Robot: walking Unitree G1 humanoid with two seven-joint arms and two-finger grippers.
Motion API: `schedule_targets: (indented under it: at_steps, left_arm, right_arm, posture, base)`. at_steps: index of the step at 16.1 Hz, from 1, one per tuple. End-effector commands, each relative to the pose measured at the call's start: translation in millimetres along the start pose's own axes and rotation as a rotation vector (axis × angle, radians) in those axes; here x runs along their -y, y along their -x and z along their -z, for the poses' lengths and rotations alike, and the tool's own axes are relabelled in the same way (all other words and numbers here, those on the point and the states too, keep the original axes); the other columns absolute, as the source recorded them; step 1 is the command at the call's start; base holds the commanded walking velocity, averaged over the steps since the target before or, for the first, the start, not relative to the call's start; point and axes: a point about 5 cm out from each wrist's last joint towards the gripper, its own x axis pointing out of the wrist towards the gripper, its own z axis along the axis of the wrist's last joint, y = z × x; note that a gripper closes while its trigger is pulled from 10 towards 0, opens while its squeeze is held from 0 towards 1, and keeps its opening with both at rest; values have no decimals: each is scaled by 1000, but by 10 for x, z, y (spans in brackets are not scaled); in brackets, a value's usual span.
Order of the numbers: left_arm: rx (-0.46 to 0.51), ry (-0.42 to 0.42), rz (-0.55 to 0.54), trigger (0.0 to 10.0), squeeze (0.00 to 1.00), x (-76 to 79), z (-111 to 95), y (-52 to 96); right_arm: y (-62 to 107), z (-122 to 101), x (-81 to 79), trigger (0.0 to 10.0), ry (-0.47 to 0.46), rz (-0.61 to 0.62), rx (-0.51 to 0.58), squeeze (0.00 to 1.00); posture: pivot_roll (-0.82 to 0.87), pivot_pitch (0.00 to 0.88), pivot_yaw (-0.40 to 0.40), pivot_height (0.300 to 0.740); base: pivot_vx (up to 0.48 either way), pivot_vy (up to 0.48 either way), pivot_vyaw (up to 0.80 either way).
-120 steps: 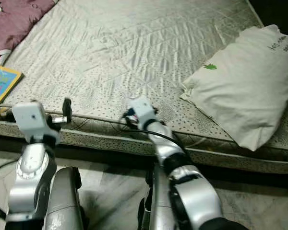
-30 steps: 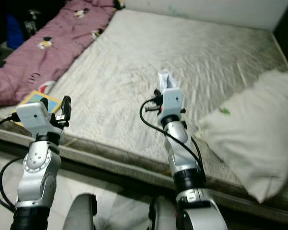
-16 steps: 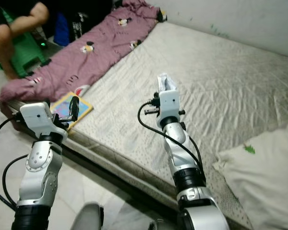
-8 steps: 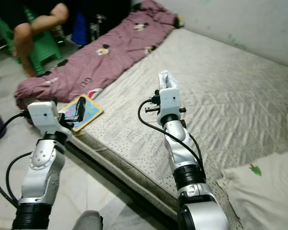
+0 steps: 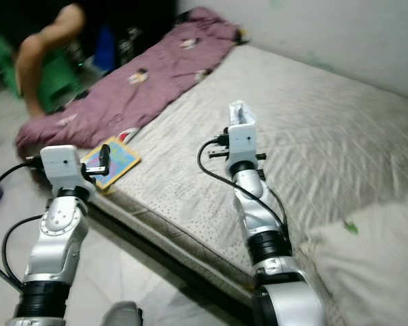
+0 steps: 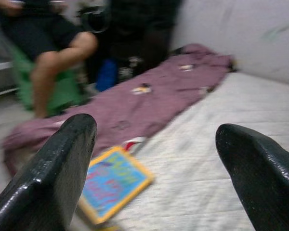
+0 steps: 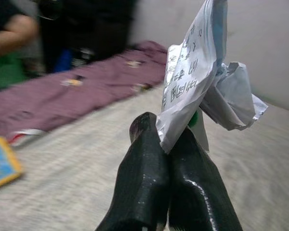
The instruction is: Clean up the room
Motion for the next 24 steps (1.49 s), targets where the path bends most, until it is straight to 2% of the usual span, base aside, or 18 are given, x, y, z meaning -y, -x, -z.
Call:
schedule_targets:
  at_steps: [1,3,4,6,7,11,13,16,19,24]
  left_arm:
    - [11,33,64,10000,0,148,-37,-46]
    - [33,31,101,10000,0,248,-109,-90]
    - [46,6,116,10000,0,291,-138,-96]
    - [50,10,123,10000,0,319,-165,-53]
    - [32,4,122,10000,0,291,-121,31]
    - [-9,39,65,10000,0,211,47,252]
    - [-4,53,70,10000,0,191,29,220]
    - [4,53,53,10000,0,103,-10,180]
    - [-15,69,23,10000,0,25,56,203]
    - [-17,84,89,10000,0,171,12,156]
  right_arm:
    - [13,-6,79,10000,7,35,-1,0]
    - [29,2,93,10000,25,42,-2,0]
    - [40,1,74,10000,29,30,6,0]
    - [48,7,-28,10000,33,-8,9,0]
    - [74,45,-101,10000,15,-31,-1,0]
    - [154,204,-115,10000,-14,-34,-71,0]
    - [115,222,-134,10000,-44,-32,-101,0]
    - [141,232,-226,10000,-35,-72,-106,0]
    - [216,300,-155,10000,-28,-65,-126,0]
    - [245,301,-157,10000,-42,-39,-121,0]
  posture:
    - [9,0,-17,740]
    - [-4,0,-10,740]
    - [0,0,-6,740]
    - [14,0,-5,740]
    - [25,0,-8,740]
    - [69,0,-40,740]
    - [77,0,-47,740]
    - [76,0,-69,740]
    - [48,0,-67,740]
    - [37,16,-30,740]
  base:
    - [0,0,-800]
    - [0,0,-800]
    - [0,0,-800]
    - [0,0,0]
    - [0,0,0]
    - [0,0,0]
    - [0,0,-800]
    - [0,0,-800]
    - [0,0,-800]
    - [0,0,-800]
